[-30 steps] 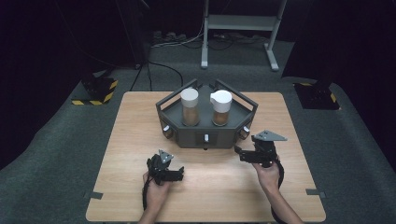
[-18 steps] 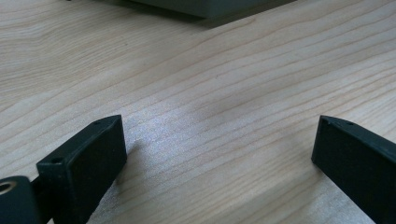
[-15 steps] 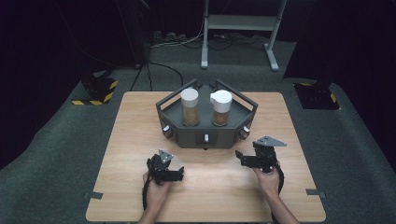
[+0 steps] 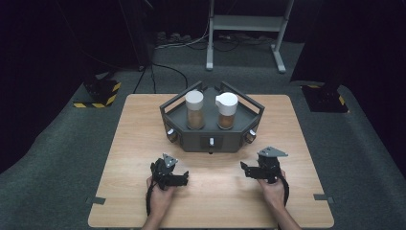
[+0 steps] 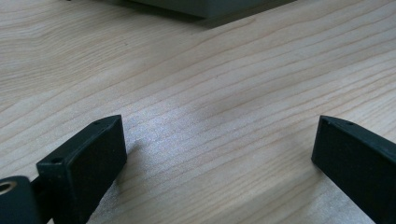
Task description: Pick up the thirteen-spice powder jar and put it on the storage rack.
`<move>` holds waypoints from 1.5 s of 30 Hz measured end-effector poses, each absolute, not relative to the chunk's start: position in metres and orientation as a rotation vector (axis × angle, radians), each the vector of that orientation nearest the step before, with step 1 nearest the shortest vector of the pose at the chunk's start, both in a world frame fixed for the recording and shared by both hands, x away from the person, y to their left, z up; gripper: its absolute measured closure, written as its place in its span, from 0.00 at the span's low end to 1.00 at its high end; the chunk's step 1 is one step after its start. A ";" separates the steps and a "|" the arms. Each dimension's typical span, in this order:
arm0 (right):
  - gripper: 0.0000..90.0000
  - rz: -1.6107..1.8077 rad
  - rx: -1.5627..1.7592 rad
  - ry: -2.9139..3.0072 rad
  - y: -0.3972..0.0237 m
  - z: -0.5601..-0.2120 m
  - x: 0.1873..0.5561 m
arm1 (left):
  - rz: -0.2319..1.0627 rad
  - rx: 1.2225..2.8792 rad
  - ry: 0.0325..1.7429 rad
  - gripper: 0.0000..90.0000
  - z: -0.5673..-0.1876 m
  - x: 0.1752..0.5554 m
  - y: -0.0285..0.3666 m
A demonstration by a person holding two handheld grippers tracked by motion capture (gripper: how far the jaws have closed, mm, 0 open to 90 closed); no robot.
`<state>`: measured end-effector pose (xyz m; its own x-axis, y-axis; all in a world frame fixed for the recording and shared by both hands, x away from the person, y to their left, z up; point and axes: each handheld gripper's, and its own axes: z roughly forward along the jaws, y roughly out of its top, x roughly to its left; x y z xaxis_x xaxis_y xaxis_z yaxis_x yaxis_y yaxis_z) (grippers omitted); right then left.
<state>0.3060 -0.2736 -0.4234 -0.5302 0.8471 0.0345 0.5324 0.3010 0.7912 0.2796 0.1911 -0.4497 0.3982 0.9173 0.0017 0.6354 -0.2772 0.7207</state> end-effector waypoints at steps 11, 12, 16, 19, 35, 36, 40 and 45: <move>0.15 1.067 1.256 2.189 -0.269 -0.434 0.302 | 0.564 2.015 1.321 0.03 -0.450 0.280 0.191; 0.15 1.068 1.259 2.186 -0.269 -0.434 0.301 | 0.563 2.014 1.322 0.03 -0.450 0.280 0.191; 0.15 1.060 1.270 2.185 -0.267 -0.438 0.301 | 0.562 2.015 1.324 0.03 -0.450 0.280 0.191; 0.15 1.053 1.275 2.186 -0.266 -0.440 0.300 | 0.562 2.012 1.325 0.03 -0.450 0.279 0.191; 0.07 0.944 1.283 2.212 -0.250 -0.446 0.304 | 0.564 2.015 1.321 0.03 -0.450 0.280 0.191; 0.07 0.942 1.282 2.213 -0.250 -0.446 0.304 | 0.564 2.016 1.321 0.03 -0.450 0.280 0.191; 0.06 0.941 1.284 2.213 -0.249 -0.446 0.304 | 0.564 2.016 1.321 0.03 -0.450 0.280 0.191; 0.06 0.939 1.286 2.211 -0.249 -0.446 0.304 | 0.565 2.016 1.321 0.04 -0.450 0.279 0.191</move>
